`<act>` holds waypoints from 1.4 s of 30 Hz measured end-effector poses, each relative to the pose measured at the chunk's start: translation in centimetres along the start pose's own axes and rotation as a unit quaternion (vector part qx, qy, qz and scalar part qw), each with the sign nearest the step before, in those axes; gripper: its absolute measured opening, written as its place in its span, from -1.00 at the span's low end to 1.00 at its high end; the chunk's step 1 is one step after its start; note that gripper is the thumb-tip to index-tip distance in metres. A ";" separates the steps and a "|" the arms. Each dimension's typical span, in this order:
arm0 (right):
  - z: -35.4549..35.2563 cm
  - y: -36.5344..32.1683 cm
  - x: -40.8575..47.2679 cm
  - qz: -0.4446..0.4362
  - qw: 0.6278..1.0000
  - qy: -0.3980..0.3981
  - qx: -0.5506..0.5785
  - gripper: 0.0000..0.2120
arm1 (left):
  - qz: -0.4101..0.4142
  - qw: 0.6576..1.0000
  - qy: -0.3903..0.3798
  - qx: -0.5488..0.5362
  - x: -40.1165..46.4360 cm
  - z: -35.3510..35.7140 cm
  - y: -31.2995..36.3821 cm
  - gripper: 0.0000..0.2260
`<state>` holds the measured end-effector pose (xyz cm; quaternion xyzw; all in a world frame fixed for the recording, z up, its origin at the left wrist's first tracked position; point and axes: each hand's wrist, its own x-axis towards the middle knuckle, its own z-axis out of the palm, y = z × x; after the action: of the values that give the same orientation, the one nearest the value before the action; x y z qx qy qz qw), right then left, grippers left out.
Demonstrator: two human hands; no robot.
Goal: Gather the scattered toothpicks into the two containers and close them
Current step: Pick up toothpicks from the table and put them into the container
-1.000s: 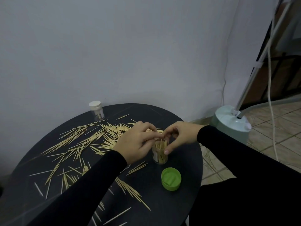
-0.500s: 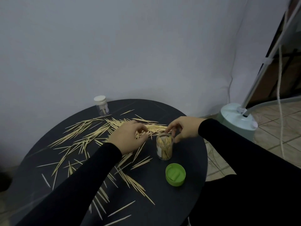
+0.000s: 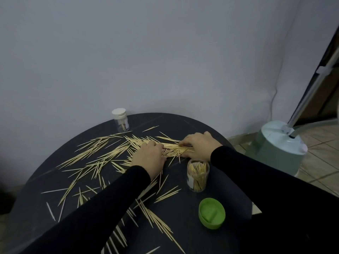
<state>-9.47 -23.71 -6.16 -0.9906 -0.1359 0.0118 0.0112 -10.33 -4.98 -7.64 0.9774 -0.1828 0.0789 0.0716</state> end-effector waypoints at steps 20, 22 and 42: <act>0.1 -0.8 0.7 0.043 0.997 0.060 -0.017 -0.74 | 0.030 0.996 -0.065 0.045 2.5 -1.3 -0.9 -0.73; 0.1 -0.9 0.5 0.052 0.996 0.068 -0.014 -0.75 | 0.032 0.997 -0.060 0.045 2.3 -1.2 -0.8 -0.72; -1.6 -0.2 -2.0 0.095 0.991 0.097 0.011 -0.79 | -0.025 0.995 -0.097 -0.013 1.1 -3.4 -0.5 -0.85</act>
<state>-11.41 -24.07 -4.50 -0.9953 -0.0398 -0.0814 0.0341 -9.56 -4.38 -4.15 0.9837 -0.1653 -0.0202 0.0679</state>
